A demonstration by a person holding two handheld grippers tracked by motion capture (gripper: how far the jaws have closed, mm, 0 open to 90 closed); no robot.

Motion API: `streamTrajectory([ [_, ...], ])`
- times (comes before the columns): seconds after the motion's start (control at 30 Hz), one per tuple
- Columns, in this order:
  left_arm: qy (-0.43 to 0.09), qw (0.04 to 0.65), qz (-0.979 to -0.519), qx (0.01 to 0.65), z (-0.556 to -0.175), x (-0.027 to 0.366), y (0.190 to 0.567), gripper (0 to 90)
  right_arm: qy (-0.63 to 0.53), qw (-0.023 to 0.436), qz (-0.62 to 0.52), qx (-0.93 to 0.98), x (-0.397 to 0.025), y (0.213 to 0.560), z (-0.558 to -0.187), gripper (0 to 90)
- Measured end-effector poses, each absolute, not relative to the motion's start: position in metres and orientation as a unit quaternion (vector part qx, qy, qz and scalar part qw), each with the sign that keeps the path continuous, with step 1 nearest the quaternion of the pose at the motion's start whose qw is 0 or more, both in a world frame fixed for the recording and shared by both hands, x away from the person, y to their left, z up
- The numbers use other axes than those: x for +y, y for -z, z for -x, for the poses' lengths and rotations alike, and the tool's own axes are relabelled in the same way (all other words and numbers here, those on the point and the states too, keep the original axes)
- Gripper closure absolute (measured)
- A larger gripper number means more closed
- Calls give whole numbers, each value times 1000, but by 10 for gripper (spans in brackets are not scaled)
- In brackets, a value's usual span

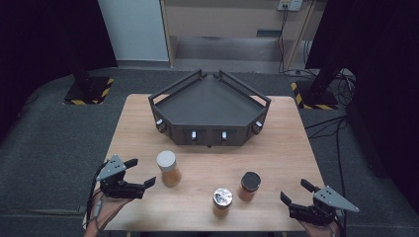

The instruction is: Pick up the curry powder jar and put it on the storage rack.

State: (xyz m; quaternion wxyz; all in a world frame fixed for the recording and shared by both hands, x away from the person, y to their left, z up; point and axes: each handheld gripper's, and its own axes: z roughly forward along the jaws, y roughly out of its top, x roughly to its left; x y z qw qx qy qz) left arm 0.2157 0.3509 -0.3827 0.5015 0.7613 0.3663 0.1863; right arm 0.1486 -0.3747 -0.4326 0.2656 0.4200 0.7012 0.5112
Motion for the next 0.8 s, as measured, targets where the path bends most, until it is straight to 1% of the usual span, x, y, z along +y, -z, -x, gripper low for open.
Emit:
streamTrajectory([
  [0.8, -170, 488, -782, 348, -251, 328, 375, 45, -512, 264, -420, 701, -375, 433, -149, 100],
])
